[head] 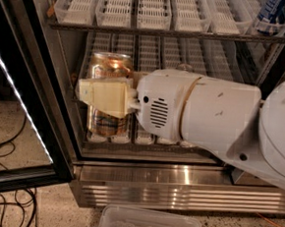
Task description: Pick orange can from top shelf of fridge
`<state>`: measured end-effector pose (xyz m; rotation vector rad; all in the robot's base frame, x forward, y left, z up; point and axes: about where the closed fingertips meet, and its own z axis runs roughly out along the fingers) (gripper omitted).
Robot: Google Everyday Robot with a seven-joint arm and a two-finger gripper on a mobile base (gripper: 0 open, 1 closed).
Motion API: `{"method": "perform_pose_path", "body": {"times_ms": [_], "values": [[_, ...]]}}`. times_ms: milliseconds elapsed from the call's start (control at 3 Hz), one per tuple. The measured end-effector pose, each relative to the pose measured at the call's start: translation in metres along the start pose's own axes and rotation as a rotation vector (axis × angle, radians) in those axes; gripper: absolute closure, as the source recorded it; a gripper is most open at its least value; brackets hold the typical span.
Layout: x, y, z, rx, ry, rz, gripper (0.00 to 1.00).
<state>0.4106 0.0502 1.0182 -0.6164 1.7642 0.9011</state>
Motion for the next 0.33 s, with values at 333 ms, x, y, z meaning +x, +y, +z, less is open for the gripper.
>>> {"method": "perform_pose_path", "body": {"times_ms": [333], "values": [[-0.0006, 0.0002, 0.0003, 0.001, -0.001, -0.001, 1.0]]}}
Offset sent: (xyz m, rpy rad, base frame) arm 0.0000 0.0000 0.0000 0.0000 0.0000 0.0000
